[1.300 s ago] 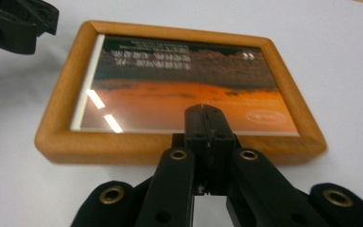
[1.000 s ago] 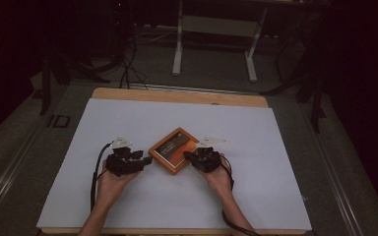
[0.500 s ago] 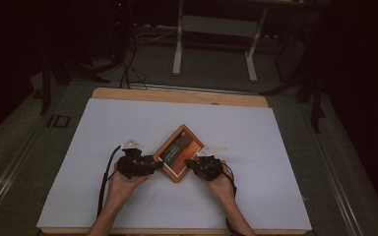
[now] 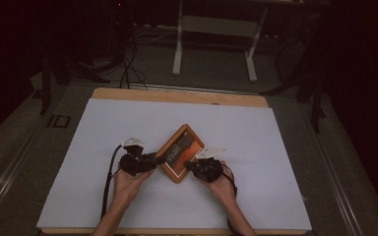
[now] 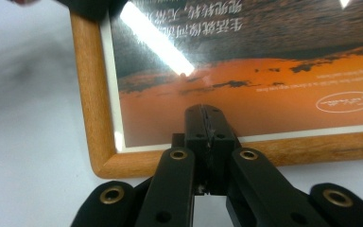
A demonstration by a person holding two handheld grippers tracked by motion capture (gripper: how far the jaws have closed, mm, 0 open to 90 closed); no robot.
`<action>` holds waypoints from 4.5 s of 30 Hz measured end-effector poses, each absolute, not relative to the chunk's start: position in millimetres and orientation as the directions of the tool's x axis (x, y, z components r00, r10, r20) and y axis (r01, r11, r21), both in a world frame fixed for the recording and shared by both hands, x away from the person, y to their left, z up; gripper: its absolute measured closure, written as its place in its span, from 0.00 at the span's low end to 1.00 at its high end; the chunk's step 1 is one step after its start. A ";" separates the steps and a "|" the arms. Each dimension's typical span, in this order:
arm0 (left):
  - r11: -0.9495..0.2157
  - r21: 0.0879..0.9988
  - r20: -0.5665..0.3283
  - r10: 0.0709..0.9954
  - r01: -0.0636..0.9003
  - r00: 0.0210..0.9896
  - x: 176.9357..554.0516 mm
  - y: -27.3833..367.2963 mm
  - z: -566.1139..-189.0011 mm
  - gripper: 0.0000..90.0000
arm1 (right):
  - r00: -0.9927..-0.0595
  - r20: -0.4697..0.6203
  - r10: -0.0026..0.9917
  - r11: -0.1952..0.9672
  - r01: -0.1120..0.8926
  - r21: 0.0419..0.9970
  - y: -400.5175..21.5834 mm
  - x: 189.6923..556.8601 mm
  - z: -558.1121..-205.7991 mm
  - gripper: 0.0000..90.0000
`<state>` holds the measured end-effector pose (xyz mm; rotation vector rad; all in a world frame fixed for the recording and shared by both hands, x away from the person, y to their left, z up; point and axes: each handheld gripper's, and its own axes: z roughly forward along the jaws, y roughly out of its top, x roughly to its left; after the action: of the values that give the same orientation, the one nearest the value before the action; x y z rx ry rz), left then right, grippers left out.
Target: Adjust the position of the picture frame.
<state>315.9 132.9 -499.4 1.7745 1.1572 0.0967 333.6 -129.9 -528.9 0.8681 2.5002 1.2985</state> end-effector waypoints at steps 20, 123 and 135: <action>-0.289 0.862 -0.127 0.672 0.416 0.730 282.4 81.6 -474.6 0.75 | -0.827 0.014 0.562 0.453 0.321 0.832 -176.3 309.2 -477.1 0.92; -0.202 0.835 -0.377 0.466 0.511 0.800 329.4 123.6 -493.4 0.76 | -0.890 0.190 0.414 0.363 0.353 0.862 -205.7 328.7 -458.0 0.76; -0.159 0.805 -0.413 0.540 0.571 0.733 311.8 156.1 -493.4 0.76 | -0.854 0.360 0.375 0.302 0.480 0.824 -175.6 335.9 -487.0 0.75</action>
<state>311.8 156.1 -493.4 1.8127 0.8686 -0.0344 335.9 -175.6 -487.0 0.8607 2.6132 1.7126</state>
